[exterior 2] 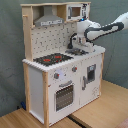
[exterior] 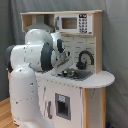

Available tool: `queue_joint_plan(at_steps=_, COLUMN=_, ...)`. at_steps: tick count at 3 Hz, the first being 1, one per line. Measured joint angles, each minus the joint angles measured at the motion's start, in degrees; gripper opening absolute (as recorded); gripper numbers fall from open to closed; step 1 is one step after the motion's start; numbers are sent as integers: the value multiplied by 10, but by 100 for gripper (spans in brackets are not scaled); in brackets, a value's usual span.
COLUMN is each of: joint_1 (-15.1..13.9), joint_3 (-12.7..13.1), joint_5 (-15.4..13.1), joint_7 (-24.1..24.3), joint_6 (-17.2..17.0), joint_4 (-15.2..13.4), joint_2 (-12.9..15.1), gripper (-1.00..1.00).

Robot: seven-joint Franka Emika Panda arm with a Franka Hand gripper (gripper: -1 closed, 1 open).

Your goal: Play with the kitchen

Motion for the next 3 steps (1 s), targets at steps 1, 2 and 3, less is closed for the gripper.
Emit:
queue_joint_plan(at_steps=1, joint_1=-5, joint_3=-6, joint_5=1, joint_7=-7, joint_6=33, joint_4=8, joint_2=-10, gripper=100)
queue_joint_plan(at_steps=2, joint_1=0, joint_3=7, joint_5=5, joint_7=-11, joint_6=-8, joint_4=52, joint_2=-1, gripper=100)
queue_joint_plan(at_steps=3, joint_1=0, joint_3=21, joint_5=5, joint_7=-11, joint_6=-56, joint_4=87, joint_2=13, gripper=100)
